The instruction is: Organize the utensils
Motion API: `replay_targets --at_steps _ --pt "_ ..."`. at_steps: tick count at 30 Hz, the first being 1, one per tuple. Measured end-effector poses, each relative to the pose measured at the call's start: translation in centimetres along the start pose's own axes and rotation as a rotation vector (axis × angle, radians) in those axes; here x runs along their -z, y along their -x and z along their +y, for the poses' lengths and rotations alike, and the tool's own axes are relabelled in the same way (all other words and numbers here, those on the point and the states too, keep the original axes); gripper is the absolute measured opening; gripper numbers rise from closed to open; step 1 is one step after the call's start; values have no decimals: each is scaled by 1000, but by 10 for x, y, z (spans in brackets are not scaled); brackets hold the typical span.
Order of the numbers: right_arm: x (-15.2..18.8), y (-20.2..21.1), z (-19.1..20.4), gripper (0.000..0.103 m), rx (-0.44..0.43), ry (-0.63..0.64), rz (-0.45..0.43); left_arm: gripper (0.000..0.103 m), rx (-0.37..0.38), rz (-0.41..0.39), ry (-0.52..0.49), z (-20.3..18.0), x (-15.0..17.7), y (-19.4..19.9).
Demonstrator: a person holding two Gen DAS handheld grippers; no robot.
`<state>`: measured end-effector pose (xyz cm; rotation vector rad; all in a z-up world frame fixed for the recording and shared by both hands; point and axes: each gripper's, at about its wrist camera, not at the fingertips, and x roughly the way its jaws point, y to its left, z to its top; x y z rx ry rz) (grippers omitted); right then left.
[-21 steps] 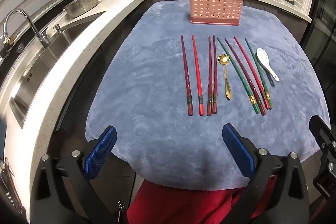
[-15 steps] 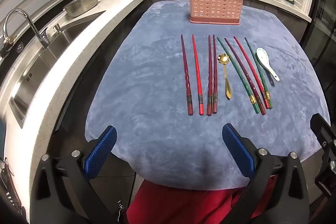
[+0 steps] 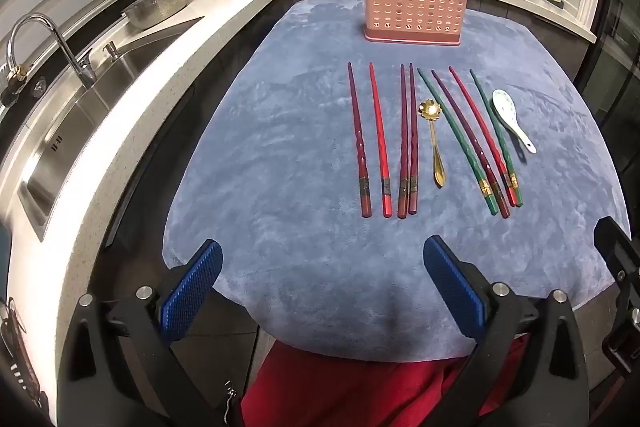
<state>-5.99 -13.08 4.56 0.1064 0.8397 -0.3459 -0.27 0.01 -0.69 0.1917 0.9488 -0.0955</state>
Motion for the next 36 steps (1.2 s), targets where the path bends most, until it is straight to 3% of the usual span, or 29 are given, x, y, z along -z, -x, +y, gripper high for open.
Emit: replay_targets --at_steps 36 --pt "1 -1 2 96 0 0 5 96 10 17 14 6 -3 -3"
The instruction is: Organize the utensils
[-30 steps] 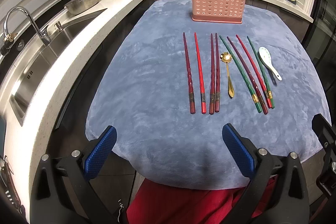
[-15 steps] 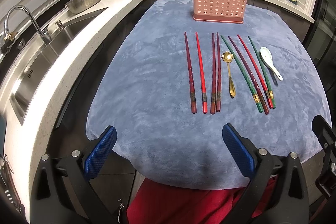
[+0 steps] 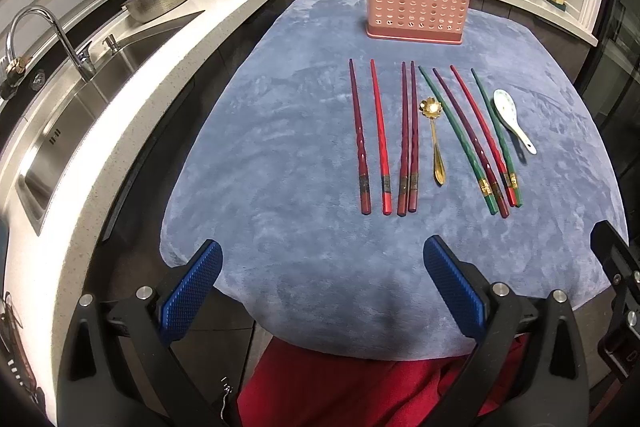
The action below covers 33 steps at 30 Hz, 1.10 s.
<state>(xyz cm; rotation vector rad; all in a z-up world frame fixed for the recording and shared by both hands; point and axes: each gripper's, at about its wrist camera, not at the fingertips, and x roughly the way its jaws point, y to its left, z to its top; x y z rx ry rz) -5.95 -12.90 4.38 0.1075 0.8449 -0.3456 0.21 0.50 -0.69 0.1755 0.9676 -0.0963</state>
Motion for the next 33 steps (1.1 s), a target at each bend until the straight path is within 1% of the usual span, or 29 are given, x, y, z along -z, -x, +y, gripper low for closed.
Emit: replay_targets --at_steps 33 --pt "1 -1 0 96 -3 -4 3 96 -7 13 2 0 1 -3"
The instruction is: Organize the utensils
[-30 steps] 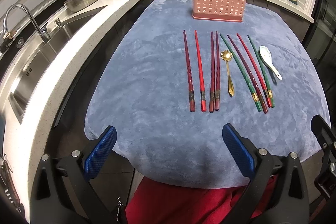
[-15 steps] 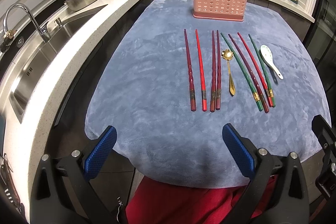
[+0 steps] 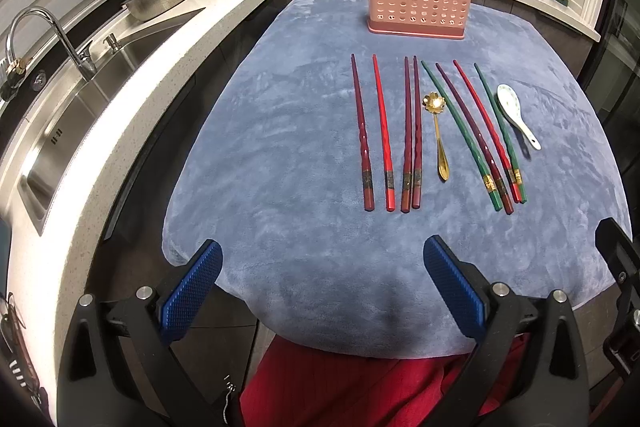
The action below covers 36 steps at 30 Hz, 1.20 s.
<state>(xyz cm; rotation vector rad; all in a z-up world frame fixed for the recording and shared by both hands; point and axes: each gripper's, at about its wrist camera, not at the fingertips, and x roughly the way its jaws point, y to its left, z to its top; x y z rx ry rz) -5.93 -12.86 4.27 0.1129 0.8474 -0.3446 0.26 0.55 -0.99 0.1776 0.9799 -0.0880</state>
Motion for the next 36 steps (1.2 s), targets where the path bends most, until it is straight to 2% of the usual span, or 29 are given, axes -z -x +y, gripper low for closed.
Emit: replay_targets --at_steps 30,36 --pt "0 -7 -1 96 -7 -18 18 96 -17 5 -6 -2 -3 -3" --pt "-2 -15 -10 96 0 -41 34 96 -3 31 28 6 -11 -18"
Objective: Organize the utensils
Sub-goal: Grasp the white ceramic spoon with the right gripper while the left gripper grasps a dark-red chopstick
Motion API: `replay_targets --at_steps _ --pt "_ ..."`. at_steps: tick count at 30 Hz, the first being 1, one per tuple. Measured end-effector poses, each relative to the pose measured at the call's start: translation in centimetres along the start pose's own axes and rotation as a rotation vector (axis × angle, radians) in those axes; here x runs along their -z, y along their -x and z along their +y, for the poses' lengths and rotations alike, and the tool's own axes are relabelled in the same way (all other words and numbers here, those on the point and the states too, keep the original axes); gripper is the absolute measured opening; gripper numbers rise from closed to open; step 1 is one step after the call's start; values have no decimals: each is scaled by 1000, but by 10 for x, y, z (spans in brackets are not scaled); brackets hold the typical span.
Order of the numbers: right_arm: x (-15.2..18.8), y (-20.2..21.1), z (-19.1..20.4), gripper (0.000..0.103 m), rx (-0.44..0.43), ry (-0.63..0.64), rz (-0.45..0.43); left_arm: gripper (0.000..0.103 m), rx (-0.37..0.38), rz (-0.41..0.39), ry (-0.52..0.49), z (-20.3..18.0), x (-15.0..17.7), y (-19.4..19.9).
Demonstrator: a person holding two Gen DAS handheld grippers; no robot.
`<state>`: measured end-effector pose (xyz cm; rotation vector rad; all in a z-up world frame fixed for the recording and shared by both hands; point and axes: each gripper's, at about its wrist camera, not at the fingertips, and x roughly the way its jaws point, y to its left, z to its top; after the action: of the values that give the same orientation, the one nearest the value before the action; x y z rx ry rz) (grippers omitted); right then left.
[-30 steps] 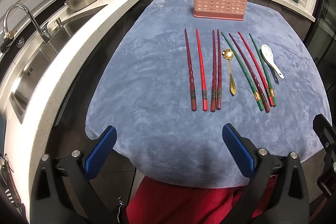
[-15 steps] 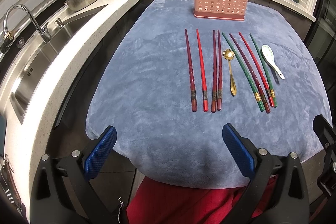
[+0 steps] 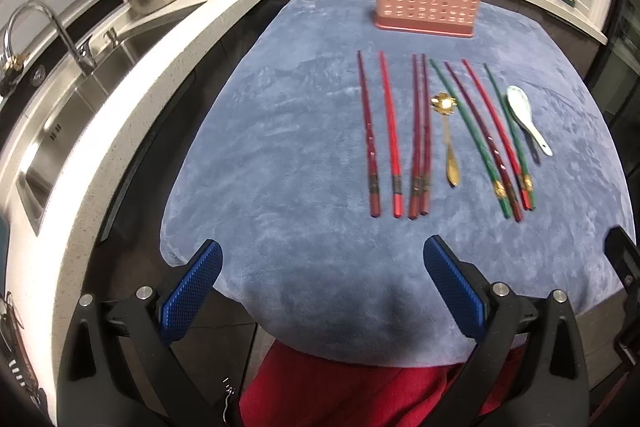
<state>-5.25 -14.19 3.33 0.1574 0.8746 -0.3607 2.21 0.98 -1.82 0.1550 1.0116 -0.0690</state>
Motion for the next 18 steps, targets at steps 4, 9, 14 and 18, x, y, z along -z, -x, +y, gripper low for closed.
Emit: replay_targets --at_steps 4,9,14,18 --pt "-3 -13 -8 96 4 -28 25 96 38 38 37 13 -9 -22" --pt "-5 -28 -14 96 18 -34 48 96 29 54 32 13 -16 -49" --pt "-10 -42 -19 96 17 -48 65 95 61 81 30 7 -21 -74" --pt "-15 -51 -18 96 19 -41 73 82 66 100 20 2 -25 -90"
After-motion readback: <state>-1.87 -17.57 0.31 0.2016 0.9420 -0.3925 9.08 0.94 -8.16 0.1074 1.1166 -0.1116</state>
